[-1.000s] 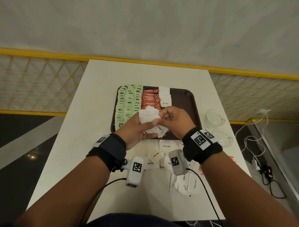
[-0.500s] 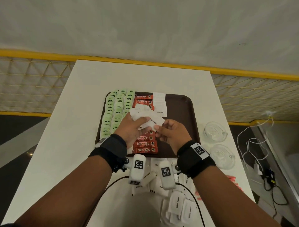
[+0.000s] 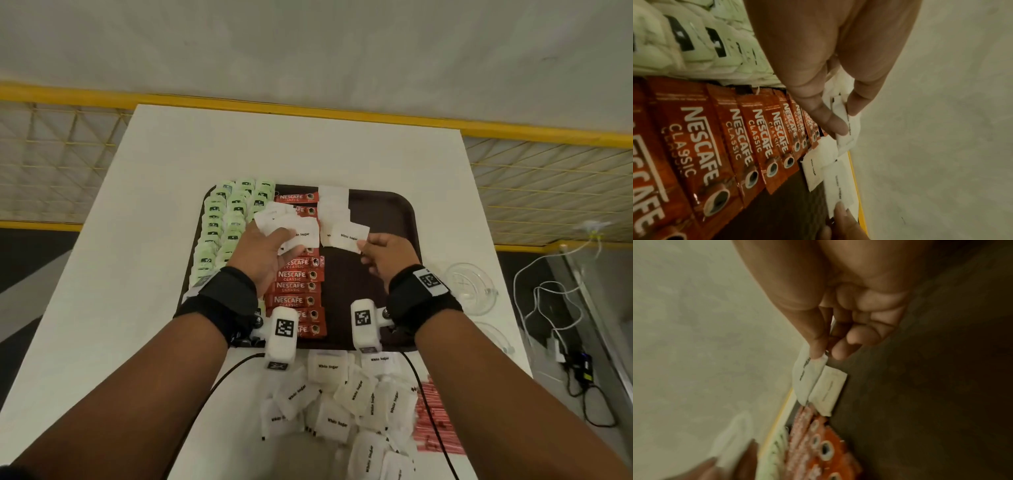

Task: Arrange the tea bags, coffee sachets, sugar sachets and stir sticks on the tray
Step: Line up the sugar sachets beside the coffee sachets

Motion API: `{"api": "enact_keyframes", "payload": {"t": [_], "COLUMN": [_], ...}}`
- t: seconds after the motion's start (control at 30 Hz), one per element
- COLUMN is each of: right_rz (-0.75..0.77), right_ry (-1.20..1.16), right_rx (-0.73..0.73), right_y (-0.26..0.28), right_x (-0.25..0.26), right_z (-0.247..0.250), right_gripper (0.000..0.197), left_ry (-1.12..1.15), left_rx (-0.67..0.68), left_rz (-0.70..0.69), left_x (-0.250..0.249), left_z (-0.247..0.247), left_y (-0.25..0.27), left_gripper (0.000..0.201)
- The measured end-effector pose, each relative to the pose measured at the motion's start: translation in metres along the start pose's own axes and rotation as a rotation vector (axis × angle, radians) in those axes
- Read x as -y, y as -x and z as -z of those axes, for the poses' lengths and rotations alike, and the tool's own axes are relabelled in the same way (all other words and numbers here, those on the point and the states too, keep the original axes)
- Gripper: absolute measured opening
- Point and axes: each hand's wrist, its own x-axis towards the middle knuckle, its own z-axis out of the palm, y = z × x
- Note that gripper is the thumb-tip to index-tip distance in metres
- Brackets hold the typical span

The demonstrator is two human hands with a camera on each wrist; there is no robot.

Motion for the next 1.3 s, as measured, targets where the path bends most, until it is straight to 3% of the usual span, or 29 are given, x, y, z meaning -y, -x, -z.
{"api": "enact_keyframes", "payload": {"t": [0.07, 0.23, 0.37, 0.57, 0.67, 0.77, 0.97, 1.3], "right_rz": [0.031, 0.077, 0.073, 0.14, 0.184, 0.147, 0.108, 0.107], "right_ry": [0.158, 0.3, 0.415, 0.406, 0.312, 0.222, 0.067, 0.327], "right_rx": [0.013, 0.015, -0.045, -0.113, 0.06, 0.192, 0.076, -0.033], "right_y": [-0.012, -0.028, -0.038, -0.026, -0.001, 0.014, 0.01, -0.02], "right_x": [-0.004, -0.004, -0.008, 0.0, 0.016, 0.02, 0.006, -0.006], "right_z": [-0.001, -0.012, -0.017, -0.019, -0.023, -0.028, -0.013, -0.016], "right_gripper": [0.017, 0.019, 0.012, 0.022, 0.033, 0.029, 0.014, 0.019], "left_ry": [-0.015, -0.036, -0.05, -0.048, -0.021, -0.024, 0.022, -0.044], "left_rx": [-0.007, 0.008, 0.022, 0.039, 0.053, 0.124, 0.04, 0.023], "left_rz": [-0.003, 0.005, 0.021, 0.038, 0.039, 0.041, 0.088, 0.07], "left_x": [0.001, 0.007, 0.009, 0.013, 0.016, 0.02, 0.018, 0.011], "left_z": [0.004, 0.012, 0.016, 0.013, 0.009, 0.0, -0.001, 0.019], "left_y": [-0.002, -0.004, -0.005, -0.005, -0.006, -0.005, -0.005, -0.002], "left_gripper": [0.043, 0.037, 0.035, 0.041, 0.049, 0.047, 0.043, 0.043]}}
